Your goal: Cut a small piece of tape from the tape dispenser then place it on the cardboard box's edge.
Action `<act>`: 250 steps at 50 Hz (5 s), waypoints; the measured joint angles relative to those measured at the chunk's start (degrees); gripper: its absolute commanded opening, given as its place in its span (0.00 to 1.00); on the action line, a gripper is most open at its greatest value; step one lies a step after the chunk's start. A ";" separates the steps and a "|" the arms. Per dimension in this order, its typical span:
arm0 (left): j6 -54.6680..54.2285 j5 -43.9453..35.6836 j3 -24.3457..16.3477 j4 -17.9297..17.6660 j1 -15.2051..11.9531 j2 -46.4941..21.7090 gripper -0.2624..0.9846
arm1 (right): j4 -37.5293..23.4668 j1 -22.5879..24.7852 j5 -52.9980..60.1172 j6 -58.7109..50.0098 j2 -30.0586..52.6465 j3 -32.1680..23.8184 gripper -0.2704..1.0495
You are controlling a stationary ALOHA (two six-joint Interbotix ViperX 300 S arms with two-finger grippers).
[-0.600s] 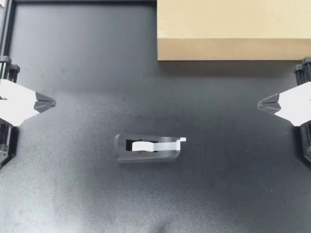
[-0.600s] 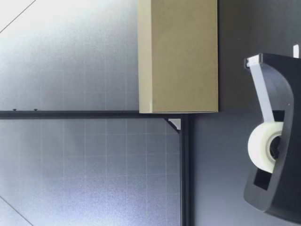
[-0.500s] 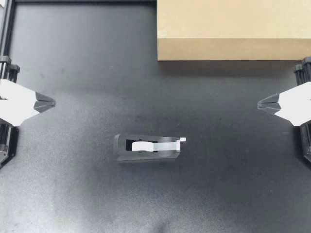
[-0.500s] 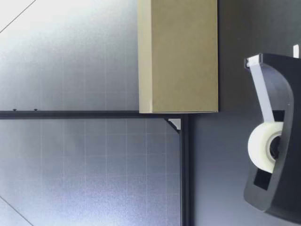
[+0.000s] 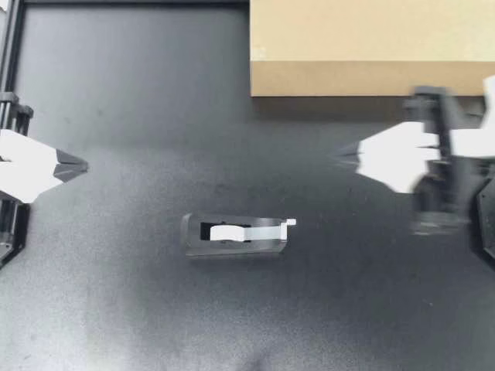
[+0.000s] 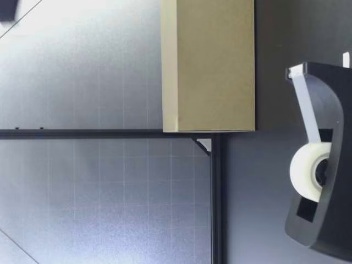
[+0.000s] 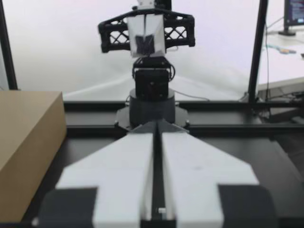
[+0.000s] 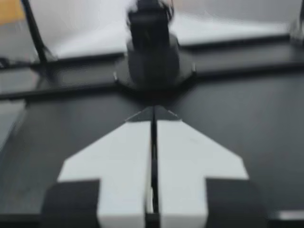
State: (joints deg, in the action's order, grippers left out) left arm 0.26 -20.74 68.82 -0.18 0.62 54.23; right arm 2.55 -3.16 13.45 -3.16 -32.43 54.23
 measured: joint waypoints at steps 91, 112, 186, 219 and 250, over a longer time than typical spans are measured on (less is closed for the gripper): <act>0.00 -0.09 3.52 0.09 0.00 -0.88 0.14 | 43.59 -17.40 -81.21 34.28 55.46 -44.56 0.53; 0.00 -0.09 3.78 0.00 0.00 -1.14 0.14 | 44.03 -17.23 -82.71 34.19 57.13 -44.74 0.53; 0.09 -0.09 3.96 0.00 -0.09 -1.14 0.14 | 43.59 -14.77 -82.35 31.03 55.11 -44.82 0.13; -0.35 -0.09 4.22 0.00 0.00 -1.14 0.14 | 43.59 -15.38 -80.60 31.11 49.48 -35.68 0.13; -0.09 -0.09 4.39 0.09 0.00 -1.23 0.14 | 43.68 -16.44 -79.63 31.29 47.72 -31.82 0.13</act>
State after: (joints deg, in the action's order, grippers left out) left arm 0.18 -20.83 73.21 -0.09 0.62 53.00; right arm 46.23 -19.60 -66.18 28.13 15.29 22.41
